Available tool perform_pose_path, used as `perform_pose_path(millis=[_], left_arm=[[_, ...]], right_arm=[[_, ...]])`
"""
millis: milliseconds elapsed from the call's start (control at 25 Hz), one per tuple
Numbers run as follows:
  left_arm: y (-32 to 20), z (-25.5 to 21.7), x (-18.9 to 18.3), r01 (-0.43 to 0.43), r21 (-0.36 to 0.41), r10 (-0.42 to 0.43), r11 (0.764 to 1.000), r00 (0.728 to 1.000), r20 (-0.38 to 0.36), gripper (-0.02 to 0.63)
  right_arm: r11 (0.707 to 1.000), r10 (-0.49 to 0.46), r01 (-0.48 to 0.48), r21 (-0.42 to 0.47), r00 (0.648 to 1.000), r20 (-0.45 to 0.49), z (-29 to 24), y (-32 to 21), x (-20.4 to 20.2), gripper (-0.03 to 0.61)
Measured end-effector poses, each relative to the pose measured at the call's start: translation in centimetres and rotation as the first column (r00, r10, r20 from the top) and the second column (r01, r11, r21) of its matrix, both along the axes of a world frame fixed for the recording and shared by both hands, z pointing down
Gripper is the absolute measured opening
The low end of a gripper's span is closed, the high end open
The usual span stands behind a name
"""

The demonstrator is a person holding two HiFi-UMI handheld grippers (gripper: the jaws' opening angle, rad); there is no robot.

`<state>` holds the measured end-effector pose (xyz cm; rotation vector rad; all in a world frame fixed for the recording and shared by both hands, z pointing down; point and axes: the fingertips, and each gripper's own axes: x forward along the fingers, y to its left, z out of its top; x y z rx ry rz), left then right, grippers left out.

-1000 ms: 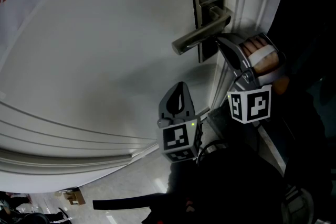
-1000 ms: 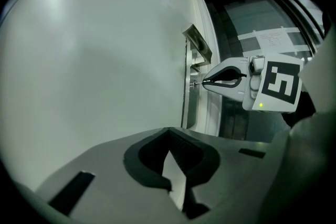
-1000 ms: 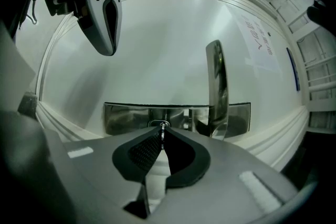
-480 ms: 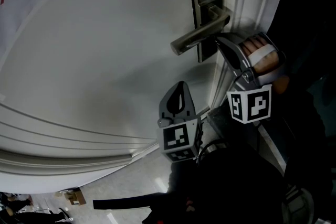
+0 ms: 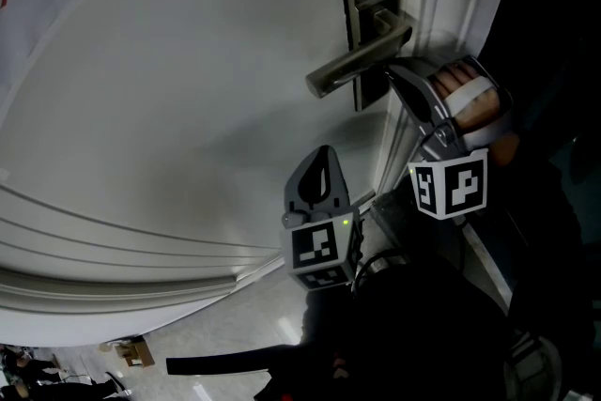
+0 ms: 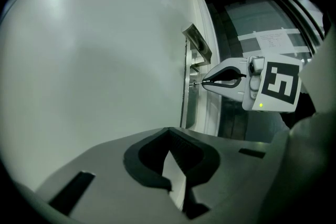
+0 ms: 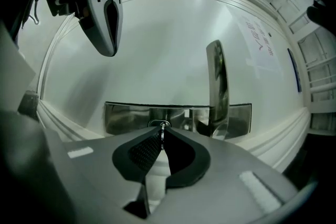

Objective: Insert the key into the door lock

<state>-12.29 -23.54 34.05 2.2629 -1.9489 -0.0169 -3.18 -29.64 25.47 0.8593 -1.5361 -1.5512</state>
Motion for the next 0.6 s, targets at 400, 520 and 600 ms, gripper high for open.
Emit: perform_pose_path(millis=[400,520,600], left_arm=[[-0.19,-0.07,0.12,-0.012,-0.002,0.012,1.0,1.0,0.004,0.002],[-0.2,0.32,0.08,-0.016,-0.017,0.016,1.0,1.0,0.014,0.0],[-0.24,0.61,-0.12,-0.01,-0.026,0.01,1.0,0.999,0.031,0.002]], right_arm=[[0.999,0.006,-0.005,-0.042,0.999,0.032,-0.05,-0.02,-0.01,0.015],[0.999,0.011,-0.01,-0.046,0.999,0.03,-0.06,0.02,-0.04,0.015],[0.999,0.009,-0.008,-0.035,1.0,0.017,-0.05,0.03,-0.03,0.015]])
